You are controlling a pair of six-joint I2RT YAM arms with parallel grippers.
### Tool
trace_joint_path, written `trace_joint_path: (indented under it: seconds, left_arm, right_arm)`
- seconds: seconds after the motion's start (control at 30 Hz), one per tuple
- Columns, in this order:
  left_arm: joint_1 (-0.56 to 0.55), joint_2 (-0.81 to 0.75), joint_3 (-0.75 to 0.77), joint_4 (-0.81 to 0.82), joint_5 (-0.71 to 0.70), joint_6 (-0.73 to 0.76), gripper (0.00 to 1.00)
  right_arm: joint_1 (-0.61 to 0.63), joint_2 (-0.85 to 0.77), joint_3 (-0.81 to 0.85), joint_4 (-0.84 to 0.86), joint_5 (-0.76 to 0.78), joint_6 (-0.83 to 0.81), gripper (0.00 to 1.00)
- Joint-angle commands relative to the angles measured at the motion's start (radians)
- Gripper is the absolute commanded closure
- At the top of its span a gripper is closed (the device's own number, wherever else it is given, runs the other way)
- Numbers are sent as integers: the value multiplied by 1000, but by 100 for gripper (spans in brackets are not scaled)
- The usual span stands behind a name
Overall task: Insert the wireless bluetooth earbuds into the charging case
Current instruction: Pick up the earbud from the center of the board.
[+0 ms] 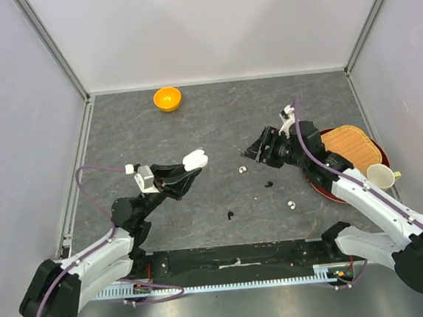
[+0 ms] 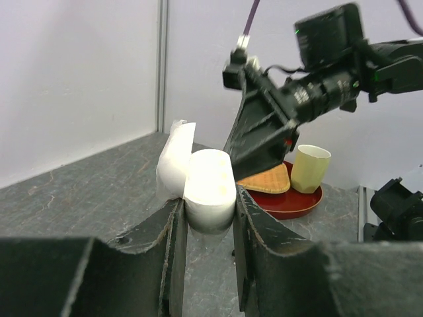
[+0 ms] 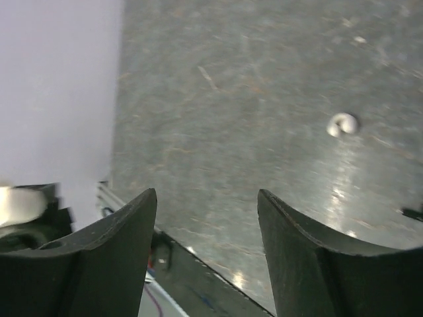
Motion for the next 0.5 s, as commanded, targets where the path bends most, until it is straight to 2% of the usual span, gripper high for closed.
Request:
trace_joint_path:
  seconds: [0.0,0.07,0.2,0.23,0.33,0.47]
  left_arm:
    - [-2,-94,-6,-86,1,9,98]
    - [-2,-124,-4,-126,18,15,98]
    - [-2,-193,-13,-187,43,12,98]
    - [-2,-204,-15,-205,48,12,98]
    - [-2,-231,-18,-227,66,12,98]
    - [-2,-231,-15,-244,103,10,98]
  right_arm:
    - [-2,51,-19,-136,115,-120,35]
    - [-1,96,-13,-140,121,-153,39]
    - [-2,142,38,-288,237,-211,43]
    - [-1,134,39,-320,314,-210,44]
    - [-22,87,1,-419,402,-185,47]
    - [-53,-21,-91,-466,414,-133,50]
